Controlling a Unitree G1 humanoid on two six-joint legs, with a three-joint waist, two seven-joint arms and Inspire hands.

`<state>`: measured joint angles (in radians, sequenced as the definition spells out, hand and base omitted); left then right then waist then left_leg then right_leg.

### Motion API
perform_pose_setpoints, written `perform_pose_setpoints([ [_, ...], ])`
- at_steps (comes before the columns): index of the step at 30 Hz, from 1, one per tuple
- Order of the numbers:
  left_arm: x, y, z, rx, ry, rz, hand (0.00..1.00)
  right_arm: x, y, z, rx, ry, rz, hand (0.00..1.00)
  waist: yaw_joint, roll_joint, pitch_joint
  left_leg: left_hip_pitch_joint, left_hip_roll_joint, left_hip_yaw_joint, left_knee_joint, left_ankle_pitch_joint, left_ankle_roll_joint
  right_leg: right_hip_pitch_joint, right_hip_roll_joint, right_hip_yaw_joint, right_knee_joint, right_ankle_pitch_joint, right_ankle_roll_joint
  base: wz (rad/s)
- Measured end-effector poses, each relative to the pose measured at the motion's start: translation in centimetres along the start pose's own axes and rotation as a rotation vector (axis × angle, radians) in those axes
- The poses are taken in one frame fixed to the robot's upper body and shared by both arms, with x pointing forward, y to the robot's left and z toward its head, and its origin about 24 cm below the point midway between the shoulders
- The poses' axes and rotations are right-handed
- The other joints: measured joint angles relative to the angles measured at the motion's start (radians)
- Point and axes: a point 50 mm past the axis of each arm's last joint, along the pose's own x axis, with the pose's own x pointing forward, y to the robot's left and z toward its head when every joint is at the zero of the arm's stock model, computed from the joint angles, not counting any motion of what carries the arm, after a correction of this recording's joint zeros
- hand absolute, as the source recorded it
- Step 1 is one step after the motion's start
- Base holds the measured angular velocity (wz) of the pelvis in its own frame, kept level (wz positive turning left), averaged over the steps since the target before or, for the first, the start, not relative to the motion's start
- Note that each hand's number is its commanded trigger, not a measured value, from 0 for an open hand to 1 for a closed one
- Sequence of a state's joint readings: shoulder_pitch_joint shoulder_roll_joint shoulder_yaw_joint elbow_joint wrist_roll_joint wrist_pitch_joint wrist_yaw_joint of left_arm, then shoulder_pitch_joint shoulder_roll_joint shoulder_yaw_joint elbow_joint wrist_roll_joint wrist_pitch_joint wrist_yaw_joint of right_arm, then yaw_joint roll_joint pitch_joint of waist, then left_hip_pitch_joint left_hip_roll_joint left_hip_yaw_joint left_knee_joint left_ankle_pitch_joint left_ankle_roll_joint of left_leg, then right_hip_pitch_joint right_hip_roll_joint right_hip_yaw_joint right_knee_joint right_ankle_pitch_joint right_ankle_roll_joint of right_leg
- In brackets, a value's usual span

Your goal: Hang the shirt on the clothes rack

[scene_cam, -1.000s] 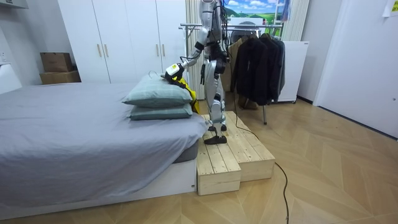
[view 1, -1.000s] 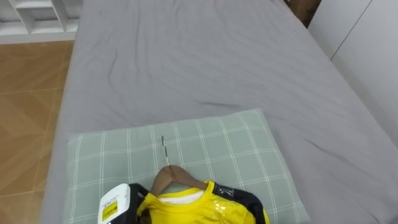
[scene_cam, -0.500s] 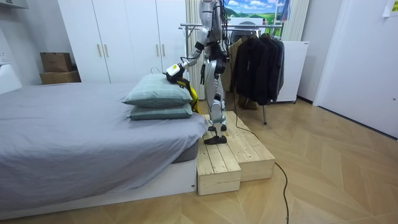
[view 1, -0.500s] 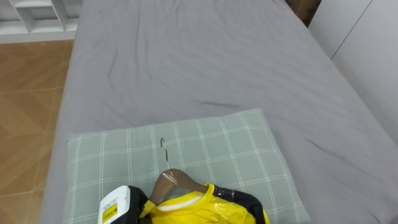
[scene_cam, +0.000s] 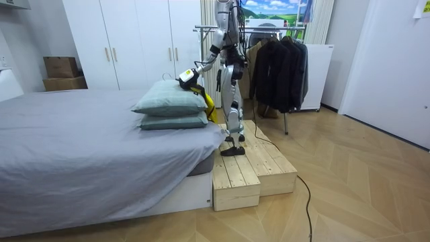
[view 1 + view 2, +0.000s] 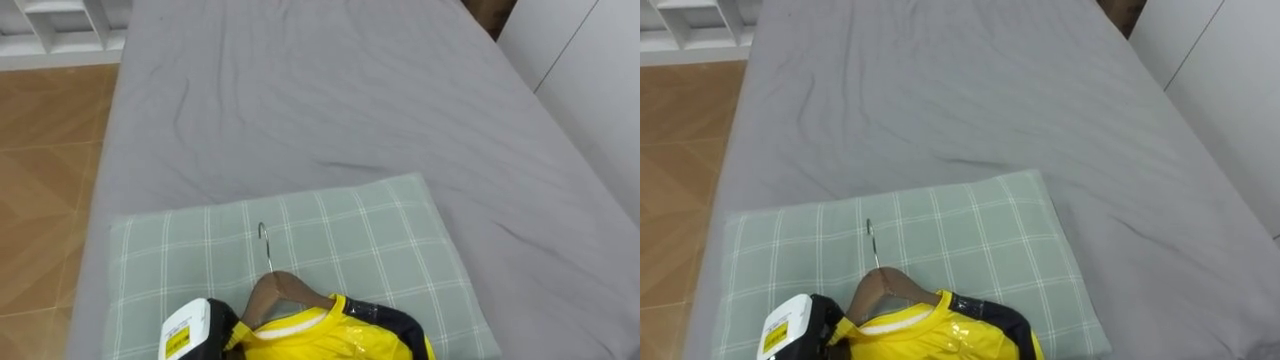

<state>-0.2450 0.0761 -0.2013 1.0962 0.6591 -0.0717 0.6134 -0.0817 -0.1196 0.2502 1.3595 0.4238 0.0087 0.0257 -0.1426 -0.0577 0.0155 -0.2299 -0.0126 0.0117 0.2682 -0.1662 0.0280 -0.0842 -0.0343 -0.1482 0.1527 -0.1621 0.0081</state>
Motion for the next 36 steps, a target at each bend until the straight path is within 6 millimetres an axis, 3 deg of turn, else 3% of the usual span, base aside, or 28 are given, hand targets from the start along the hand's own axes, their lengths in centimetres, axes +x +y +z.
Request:
perform_pose_setpoints([
  [7, 0.1, 0.2, 0.8, -0.024, -0.026, 0.032, 1.0, 0.0, -0.2, 0.0, 0.002, -0.007, -0.003, 0.0, -0.001, 0.022, -0.0016, 0.018, 0.0, 0.001, -0.001, 0.0, 0.0, 0.018, -0.001, 0.0, 0.0, 0.0, 0.0, 0.0],
  [14, 0.0, 0.5, 1.1, -0.042, -0.043, 0.052, 1.0, -0.1, -0.1, 0.0, 0.009, -0.02, 0.0, 0.0, 0.008, 0.026, -0.0016, 0.053, 0.001, 0.005, -0.013, 0.0, 0.0, 0.047, 0.0, 0.002, -0.001, 0.0, 0.0, -0.02],
  [18, 0.4, 1.6, 2.4, -0.078, -0.1, 0.111, 1.0, -0.1, -0.2, -0.2, 0.015, -0.022, -0.011, 0.0, 0.013, 0.033, -0.0034, 0.067, 0.001, 0.008, -0.012, 0.0, 0.0, 0.059, 0.0, 0.007, 0.0, 0.0, 0.0, -0.02],
  [22, 0.4, 2.1, 3.0, -0.101, -0.127, 0.144, 1.0, -0.1, -0.5, -0.9, 0.035, -0.005, -0.027, 0.0, 0.01, 0.047, -0.0118, 0.115, 0.0, 0.009, -0.032, 0.001, -0.001, 0.097, 0.0, 0.008, -0.002, 0.0, 0.0, -0.01],
  [26, 0.0, 2.5, 3.0, -0.127, -0.138, 0.177, 1.0, -0.2, -0.8, -1.6, 0.069, 0.011, -0.04, 0.0, 0.011, 0.055, -0.0163, 0.147, 0.001, 0.012, -0.04, 0.001, -0.001, 0.123, 0.0, 0.009, -0.003, 0.0, 0.0, 0.0],
  [36, -1.1, 2.8, 2.2, -0.17, -0.131, 0.199, 1.0, -0.3, -1.1, -2.2, 0.091, 0.026, -0.047, 0.0, 0.009, 0.055, -0.0159, 0.18, 0.0, 0.012, -0.046, 0.001, -0.001, 0.156, 0.0, 0.01, -0.006, 0.0, 0.0, 0.0],
])
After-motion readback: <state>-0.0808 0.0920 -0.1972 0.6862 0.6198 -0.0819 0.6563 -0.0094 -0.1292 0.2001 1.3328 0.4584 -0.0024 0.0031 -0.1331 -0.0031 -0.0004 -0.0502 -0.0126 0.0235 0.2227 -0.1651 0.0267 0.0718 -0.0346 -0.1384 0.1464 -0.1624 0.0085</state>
